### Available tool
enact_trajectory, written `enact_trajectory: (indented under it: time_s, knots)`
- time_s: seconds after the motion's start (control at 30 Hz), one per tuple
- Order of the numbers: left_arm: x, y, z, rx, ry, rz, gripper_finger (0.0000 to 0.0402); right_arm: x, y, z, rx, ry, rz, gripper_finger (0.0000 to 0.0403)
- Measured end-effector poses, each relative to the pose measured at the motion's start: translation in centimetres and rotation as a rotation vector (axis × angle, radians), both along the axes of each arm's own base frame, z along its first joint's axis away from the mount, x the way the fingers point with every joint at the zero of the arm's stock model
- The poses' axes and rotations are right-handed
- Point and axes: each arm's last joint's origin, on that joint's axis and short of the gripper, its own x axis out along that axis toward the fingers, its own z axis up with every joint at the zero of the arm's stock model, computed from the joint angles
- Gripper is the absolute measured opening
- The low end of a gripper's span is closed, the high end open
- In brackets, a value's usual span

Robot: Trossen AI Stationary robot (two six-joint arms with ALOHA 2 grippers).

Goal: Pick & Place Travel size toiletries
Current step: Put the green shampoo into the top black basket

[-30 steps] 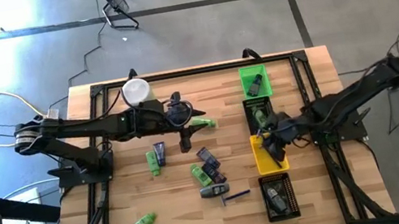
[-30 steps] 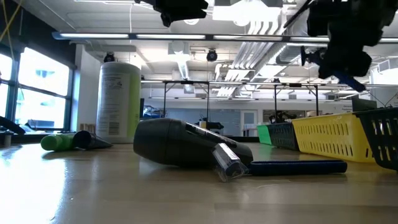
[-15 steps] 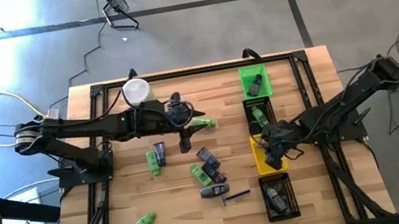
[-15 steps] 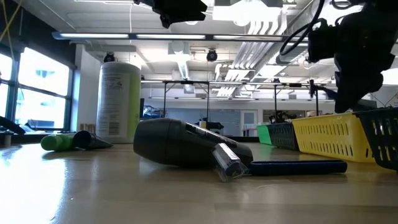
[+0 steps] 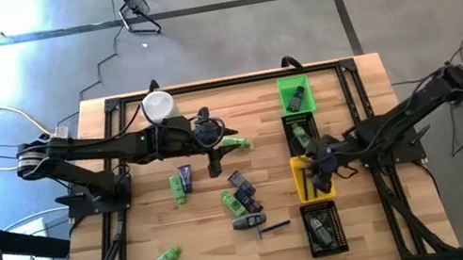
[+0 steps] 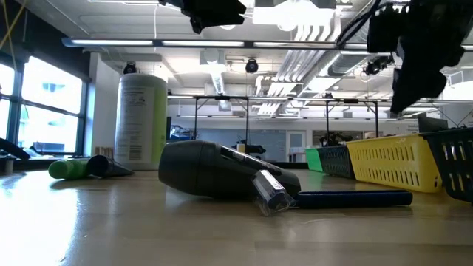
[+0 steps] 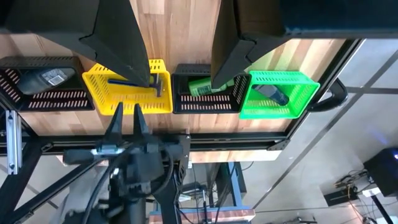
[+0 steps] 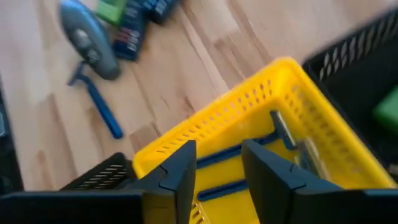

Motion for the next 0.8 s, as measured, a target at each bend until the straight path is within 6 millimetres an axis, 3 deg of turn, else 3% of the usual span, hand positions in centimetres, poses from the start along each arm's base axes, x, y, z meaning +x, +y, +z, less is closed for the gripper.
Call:
enact_trajectory:
  time_s: [0.43,0.8]
  knots:
    - [0.1,0.1,0.2,0.000,-0.030,0.023,0.0168,0.1,-1.0,4.7,-0.495,-0.430,0.103,0.0063]
    - [0.0,0.1,0.1,-0.041,-0.021,0.035,0.0168,0.8,-1.1,5.3,-0.552,-0.497,0.126,0.0048]
